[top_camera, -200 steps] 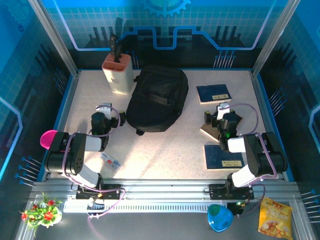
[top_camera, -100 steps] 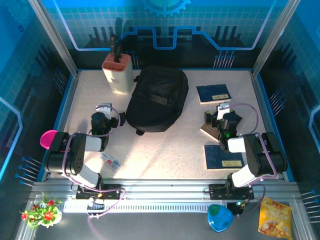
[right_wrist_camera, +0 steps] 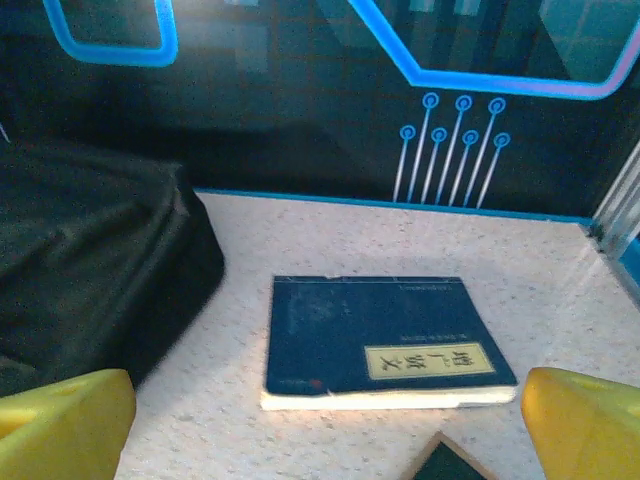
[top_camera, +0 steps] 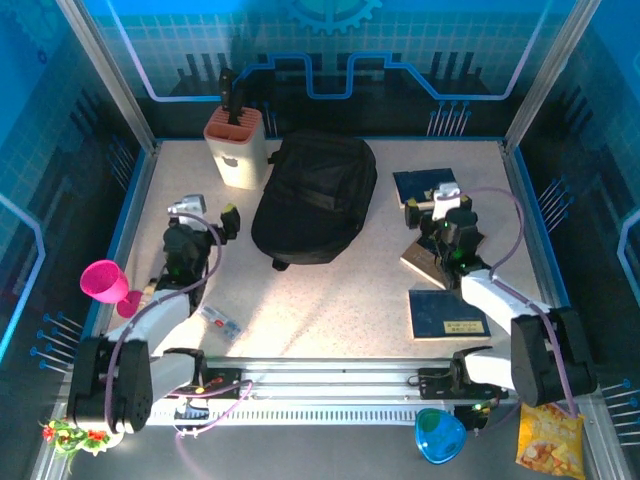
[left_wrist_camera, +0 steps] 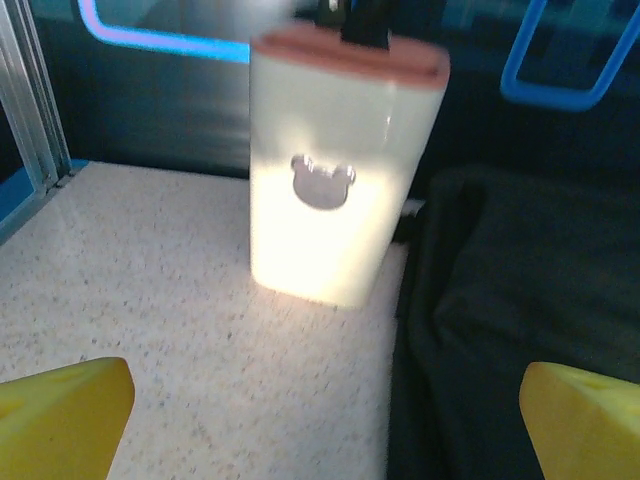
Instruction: Pack books, pencil case, and school supplies into a backpack
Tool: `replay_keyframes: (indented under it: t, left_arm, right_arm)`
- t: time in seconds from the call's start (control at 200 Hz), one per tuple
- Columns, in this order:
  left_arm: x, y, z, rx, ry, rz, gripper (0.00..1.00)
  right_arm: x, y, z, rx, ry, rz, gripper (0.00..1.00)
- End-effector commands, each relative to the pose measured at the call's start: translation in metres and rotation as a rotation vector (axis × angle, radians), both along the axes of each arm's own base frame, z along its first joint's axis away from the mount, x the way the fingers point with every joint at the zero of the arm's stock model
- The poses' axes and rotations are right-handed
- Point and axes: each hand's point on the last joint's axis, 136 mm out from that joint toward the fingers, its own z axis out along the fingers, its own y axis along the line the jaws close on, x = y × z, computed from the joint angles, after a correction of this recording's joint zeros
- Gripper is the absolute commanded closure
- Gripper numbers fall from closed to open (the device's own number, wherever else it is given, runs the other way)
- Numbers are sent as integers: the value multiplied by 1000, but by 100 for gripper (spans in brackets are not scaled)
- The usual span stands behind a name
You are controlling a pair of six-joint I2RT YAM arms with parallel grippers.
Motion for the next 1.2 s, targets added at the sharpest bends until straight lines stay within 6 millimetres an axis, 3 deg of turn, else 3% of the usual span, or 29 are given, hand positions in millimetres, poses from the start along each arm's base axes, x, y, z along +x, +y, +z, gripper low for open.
replay_keyframes:
  t: [0.0,0.095,0.11,0.135,0.34,0.46,0.57,0.74,0.93,1.196]
  left_arm:
    - [-4,-9,1,-196,139,-3,1]
    - [-1,-24,4,-315,216,-46,1]
    - [0,-28,4,-331,230,-58,1]
    - [1,-32,3,-356,255,-71,1]
    - [14,-84,-5,-494,370,-215,1]
    - [20,-126,-24,-524,439,-295,4]
    - [22,-170,-54,-549,532,-365,10]
    - [14,-208,-100,-562,705,-390,17]
    - [-7,-210,-142,-581,836,-337,22]
    - [-48,-176,-177,-541,902,-205,24]
  right_arm:
    - [-7,20,-5,153,186,7,0]
    - [-4,46,-2,250,277,55,0]
    - [-6,48,-10,257,310,54,0]
    - [-2,56,-2,282,322,65,0]
    - [-2,110,-35,396,578,163,0]
    - [-7,137,-62,441,675,198,2]
    - [-13,158,-87,472,763,226,8]
    - [-24,182,-110,484,854,271,15]
    - [-41,201,-138,449,955,298,21]
    - [-73,224,-169,408,1056,348,28]
